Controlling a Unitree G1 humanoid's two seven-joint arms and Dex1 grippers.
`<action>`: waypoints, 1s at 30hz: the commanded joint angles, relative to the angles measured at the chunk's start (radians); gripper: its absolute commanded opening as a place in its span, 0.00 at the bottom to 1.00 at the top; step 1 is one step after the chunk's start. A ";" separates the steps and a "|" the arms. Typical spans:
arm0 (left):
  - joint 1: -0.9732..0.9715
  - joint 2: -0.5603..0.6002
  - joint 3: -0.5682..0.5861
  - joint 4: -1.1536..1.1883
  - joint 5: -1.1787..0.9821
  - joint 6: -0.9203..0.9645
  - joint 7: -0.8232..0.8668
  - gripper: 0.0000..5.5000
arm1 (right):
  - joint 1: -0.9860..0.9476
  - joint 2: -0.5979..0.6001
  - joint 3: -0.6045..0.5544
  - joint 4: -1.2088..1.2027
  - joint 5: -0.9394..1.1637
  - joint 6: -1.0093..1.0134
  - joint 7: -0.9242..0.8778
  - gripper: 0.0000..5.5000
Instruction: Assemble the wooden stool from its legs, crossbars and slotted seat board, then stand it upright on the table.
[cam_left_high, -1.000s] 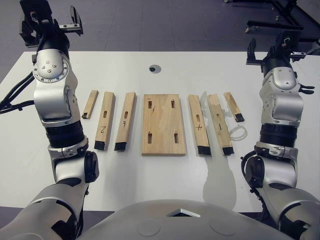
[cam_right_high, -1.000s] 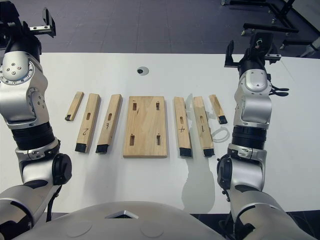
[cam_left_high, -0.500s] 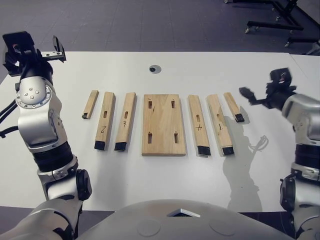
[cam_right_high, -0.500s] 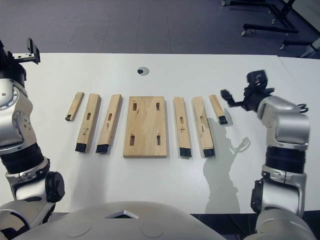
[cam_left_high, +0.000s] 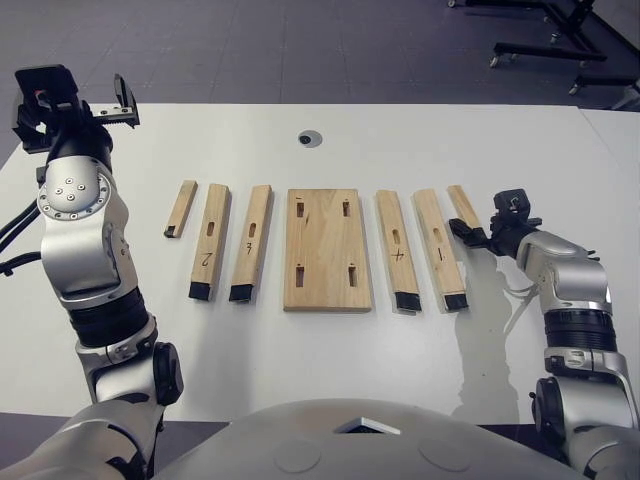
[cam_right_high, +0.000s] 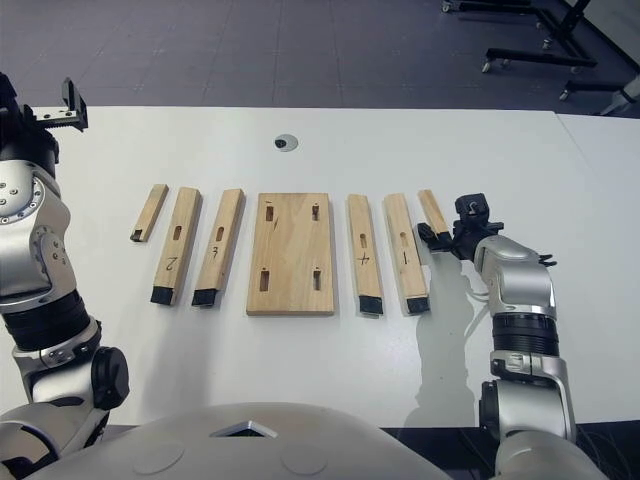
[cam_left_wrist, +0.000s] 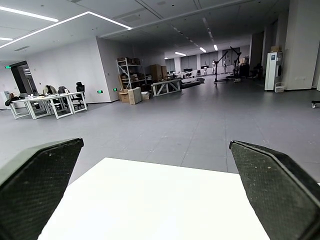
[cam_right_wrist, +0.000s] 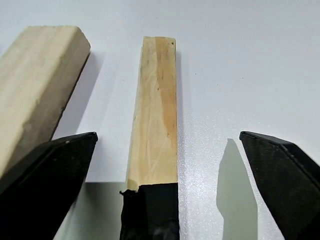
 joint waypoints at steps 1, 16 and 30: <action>-0.012 0.002 -0.003 -0.003 0.001 0.017 -0.001 0.98 | 0.027 0.014 0.022 0.037 -0.001 0.031 0.019 0.82; -0.031 0.011 -0.001 0.018 0.002 0.007 -0.002 0.98 | 0.028 -0.012 0.035 0.047 -0.012 0.023 0.021 0.36; -0.120 -0.068 0.148 0.052 -0.198 0.113 -0.034 0.98 | -0.088 -0.024 -0.030 0.013 0.049 -0.090 0.068 0.24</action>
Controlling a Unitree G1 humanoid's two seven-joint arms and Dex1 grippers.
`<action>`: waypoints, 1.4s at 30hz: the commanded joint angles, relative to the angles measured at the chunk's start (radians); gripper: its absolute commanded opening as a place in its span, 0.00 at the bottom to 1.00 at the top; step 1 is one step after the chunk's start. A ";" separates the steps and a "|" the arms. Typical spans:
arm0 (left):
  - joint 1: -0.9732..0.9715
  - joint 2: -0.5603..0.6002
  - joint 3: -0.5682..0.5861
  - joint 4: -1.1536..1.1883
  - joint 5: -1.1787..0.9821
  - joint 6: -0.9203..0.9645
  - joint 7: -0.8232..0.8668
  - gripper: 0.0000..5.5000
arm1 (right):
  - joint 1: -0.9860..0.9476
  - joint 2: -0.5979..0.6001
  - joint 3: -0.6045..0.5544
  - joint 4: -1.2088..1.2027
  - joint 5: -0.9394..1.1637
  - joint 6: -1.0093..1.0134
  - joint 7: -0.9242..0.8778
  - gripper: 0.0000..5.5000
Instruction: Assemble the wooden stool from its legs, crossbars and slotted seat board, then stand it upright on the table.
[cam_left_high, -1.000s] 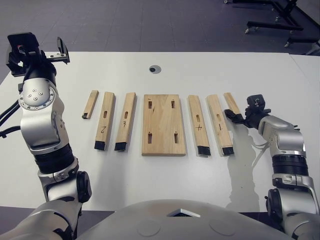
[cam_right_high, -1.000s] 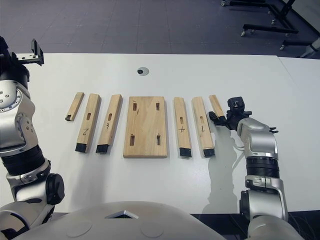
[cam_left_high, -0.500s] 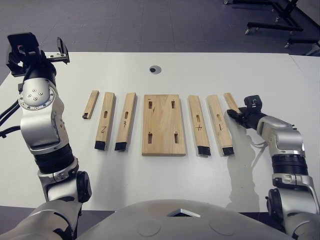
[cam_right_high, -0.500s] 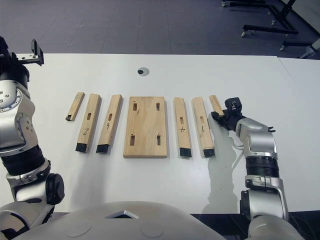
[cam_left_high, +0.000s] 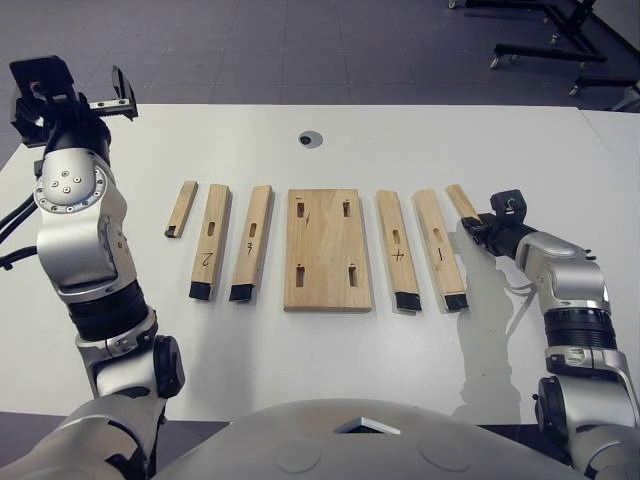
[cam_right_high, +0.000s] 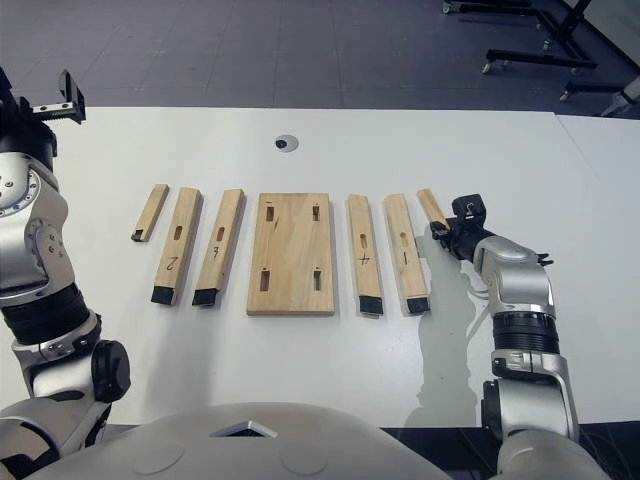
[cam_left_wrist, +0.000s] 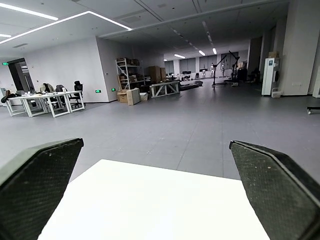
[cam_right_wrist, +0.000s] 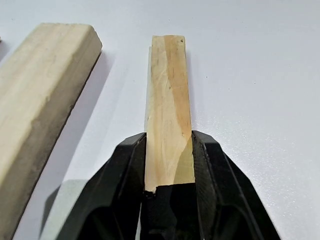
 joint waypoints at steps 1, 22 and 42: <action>-0.094 -0.071 0.146 0.036 -0.204 0.122 -0.042 0.98 | -0.119 -0.015 -0.072 -0.038 0.064 -0.048 0.038 0.24; -0.362 -0.371 0.161 0.163 -0.897 0.365 0.016 0.98 | -0.441 0.203 0.231 -0.284 0.076 -0.143 0.113 0.24; -0.330 -0.375 0.078 0.199 -1.043 0.277 0.130 0.83 | -0.390 0.327 0.244 -0.384 0.179 -0.082 0.136 0.24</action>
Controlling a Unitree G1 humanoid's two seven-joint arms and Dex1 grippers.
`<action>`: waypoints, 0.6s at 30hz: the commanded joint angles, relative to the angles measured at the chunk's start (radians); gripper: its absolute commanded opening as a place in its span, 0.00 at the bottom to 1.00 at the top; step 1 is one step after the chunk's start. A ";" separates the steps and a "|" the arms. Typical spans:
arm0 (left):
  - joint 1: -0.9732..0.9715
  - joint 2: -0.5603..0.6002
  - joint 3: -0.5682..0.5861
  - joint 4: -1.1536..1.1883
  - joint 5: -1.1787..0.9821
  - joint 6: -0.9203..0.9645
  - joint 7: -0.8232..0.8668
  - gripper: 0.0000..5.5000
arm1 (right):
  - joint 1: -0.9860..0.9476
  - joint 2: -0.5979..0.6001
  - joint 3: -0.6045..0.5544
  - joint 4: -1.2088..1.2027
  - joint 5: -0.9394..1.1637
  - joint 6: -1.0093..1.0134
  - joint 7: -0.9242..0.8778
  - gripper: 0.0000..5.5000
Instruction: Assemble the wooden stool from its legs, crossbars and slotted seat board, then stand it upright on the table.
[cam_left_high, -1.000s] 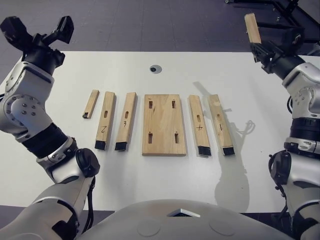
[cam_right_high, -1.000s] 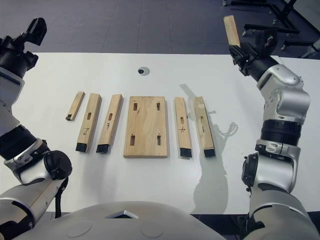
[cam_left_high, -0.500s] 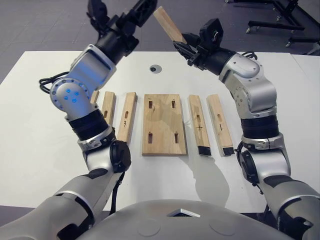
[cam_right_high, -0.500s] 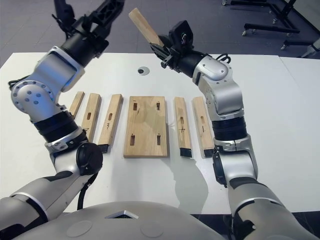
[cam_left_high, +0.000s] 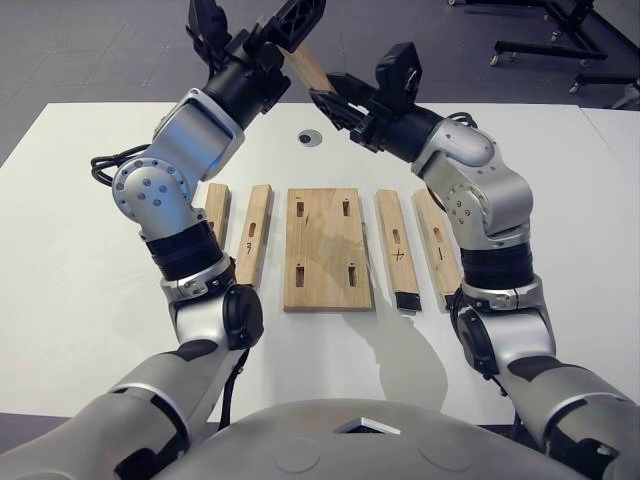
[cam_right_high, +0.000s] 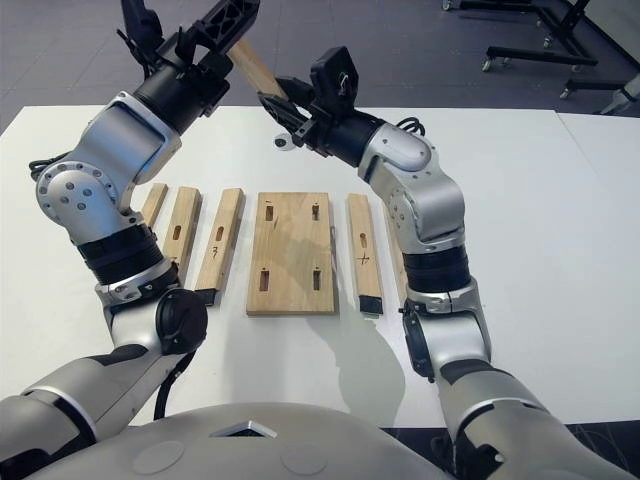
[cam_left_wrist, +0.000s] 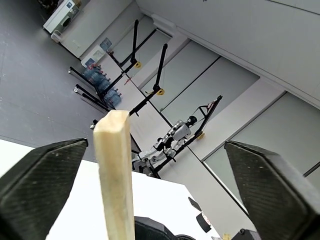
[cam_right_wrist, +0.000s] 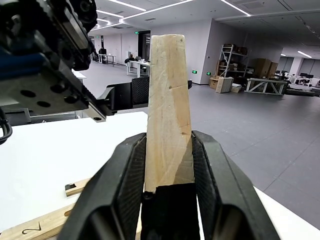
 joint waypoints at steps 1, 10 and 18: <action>0.012 0.015 -0.023 0.006 -0.028 -0.011 0.018 0.81 | 0.008 0.002 0.011 -0.001 -0.011 0.004 -0.003 0.24; 0.031 0.037 -0.046 0.038 -0.053 -0.020 0.040 0.56 | 0.001 0.013 0.002 -0.006 -0.002 0.004 -0.006 0.24; 0.025 0.053 -0.033 0.053 -0.110 -0.033 0.075 0.34 | 0.022 0.013 0.009 -0.030 0.003 -0.001 0.004 0.24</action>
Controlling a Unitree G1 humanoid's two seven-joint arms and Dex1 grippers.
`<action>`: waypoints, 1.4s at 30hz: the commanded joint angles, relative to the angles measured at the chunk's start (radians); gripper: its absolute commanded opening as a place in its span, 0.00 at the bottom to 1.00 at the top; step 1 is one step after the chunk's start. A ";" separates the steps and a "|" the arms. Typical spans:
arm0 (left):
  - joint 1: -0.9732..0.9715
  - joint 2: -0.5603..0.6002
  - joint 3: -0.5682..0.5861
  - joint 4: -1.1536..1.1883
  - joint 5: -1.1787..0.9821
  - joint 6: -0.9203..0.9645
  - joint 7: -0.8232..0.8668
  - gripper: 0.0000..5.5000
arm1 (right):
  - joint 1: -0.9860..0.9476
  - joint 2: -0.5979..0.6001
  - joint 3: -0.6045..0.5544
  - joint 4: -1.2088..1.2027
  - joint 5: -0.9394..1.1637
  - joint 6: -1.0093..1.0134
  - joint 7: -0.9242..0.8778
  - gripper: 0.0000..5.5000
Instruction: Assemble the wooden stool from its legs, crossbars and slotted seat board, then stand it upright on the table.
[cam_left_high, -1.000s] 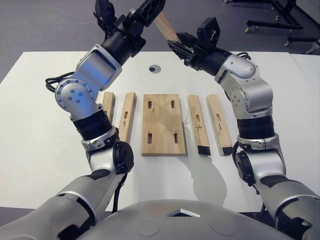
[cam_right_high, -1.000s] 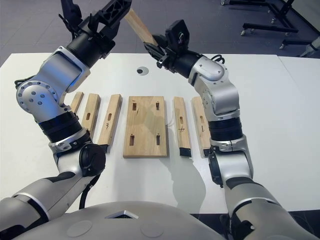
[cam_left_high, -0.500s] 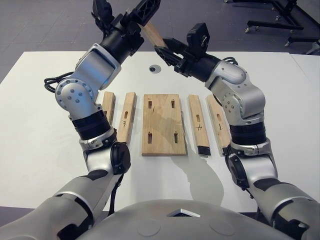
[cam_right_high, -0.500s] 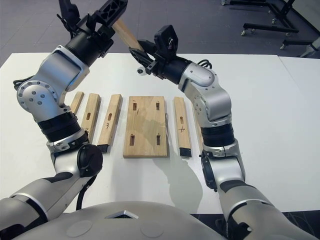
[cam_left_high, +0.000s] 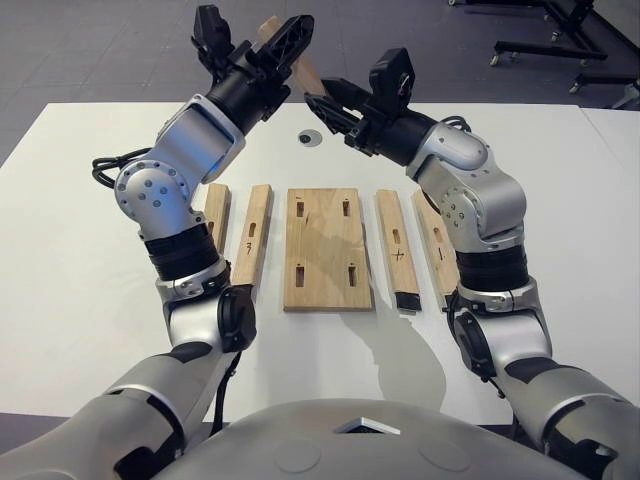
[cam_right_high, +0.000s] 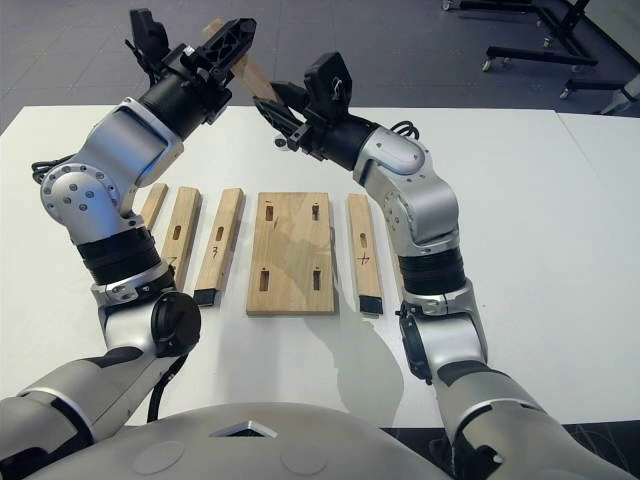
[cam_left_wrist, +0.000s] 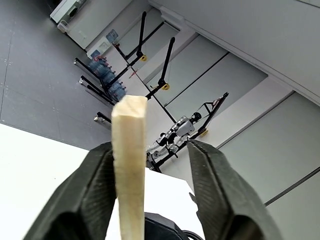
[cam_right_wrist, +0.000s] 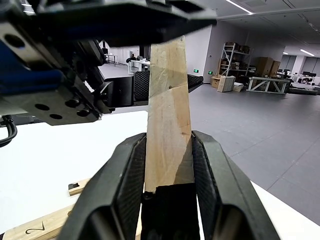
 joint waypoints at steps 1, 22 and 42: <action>-0.001 0.018 0.005 0.010 -0.044 -0.009 0.028 0.32 | 0.018 -0.002 0.005 -0.023 0.000 0.000 0.005 0.24; 0.024 0.066 -0.065 0.011 -0.074 -0.032 0.060 0.07 | 0.006 0.022 0.018 -0.024 0.016 0.067 -0.015 0.40; 0.133 0.366 -0.120 -0.084 0.132 -0.077 -0.184 0.07 | -0.004 -0.118 -0.298 -0.029 0.260 0.207 0.018 0.96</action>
